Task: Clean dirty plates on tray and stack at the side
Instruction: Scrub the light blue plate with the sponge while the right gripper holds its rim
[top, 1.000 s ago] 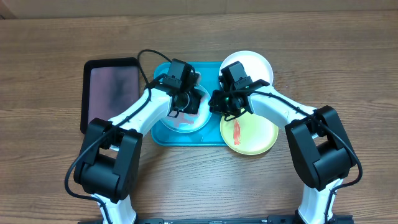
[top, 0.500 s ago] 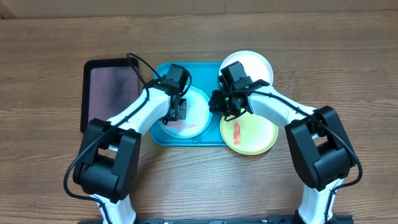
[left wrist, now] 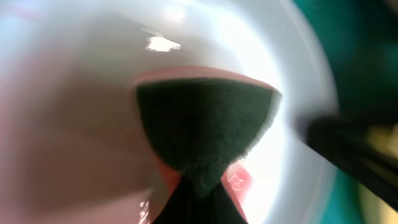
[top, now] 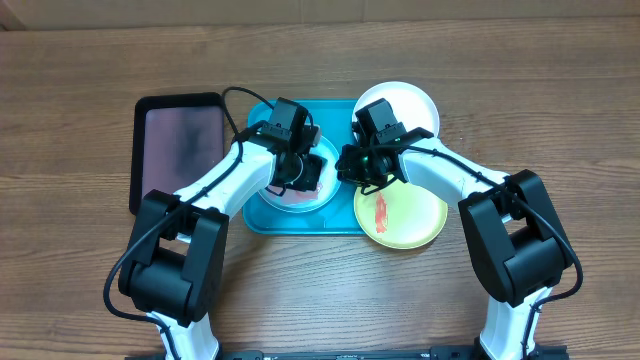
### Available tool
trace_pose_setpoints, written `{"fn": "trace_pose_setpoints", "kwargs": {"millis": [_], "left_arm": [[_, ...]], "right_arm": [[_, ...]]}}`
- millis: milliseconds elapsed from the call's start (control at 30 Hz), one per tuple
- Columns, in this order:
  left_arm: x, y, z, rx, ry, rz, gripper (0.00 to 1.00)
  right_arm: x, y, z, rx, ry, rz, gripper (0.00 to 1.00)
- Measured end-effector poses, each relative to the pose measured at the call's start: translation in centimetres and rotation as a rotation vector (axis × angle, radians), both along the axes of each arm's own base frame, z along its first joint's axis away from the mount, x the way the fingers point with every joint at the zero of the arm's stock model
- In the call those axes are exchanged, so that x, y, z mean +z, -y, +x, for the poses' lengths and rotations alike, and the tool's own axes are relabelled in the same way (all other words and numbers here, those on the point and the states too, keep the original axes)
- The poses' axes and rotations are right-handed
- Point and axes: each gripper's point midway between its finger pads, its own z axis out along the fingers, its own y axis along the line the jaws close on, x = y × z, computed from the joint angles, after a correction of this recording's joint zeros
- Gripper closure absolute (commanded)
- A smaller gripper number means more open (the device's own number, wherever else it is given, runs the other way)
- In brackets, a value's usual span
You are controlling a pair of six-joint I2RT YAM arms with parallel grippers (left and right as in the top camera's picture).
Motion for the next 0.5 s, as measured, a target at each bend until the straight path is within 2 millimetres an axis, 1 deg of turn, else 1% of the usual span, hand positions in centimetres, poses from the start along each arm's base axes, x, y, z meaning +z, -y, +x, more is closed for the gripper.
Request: {"fn": "trace_pose_setpoints", "kwargs": {"millis": [67, 133, 167, 267, 367, 433, 500], "left_arm": [[-0.2, -2.0, 0.8, 0.119, 0.026, 0.090, 0.96], [-0.2, -4.0, 1.1, 0.239, 0.047, 0.175, 0.96], [-0.2, -5.1, 1.1, 0.296, 0.052, 0.219, 0.96], [-0.1, -7.2, 0.4, 0.414, 0.048, 0.308, 0.96], [-0.3, -7.9, -0.6, 0.459, 0.012, 0.332, 0.96], [-0.6, -7.4, -1.4, 0.429, -0.033, 0.315, 0.96], [-0.9, -6.3, -2.1, 0.346, -0.080, 0.273, 0.96]], "right_arm": [[0.0, 0.0, 0.0, 0.000, 0.001, 0.001, 0.96], [0.0, 0.0, 0.0, 0.000, 0.001, 0.001, 0.96], [0.0, 0.0, 0.0, 0.000, 0.002, 0.001, 0.96], [0.0, 0.0, 0.1, 0.000, 0.003, 0.002, 0.96], [0.0, 0.0, 0.0, 0.001, 0.002, 0.001, 0.96], [0.0, 0.0, 0.0, 0.002, 0.001, 0.001, 0.96], [0.0, 0.0, -0.1, 0.003, 0.000, -0.001, 0.96]]}}
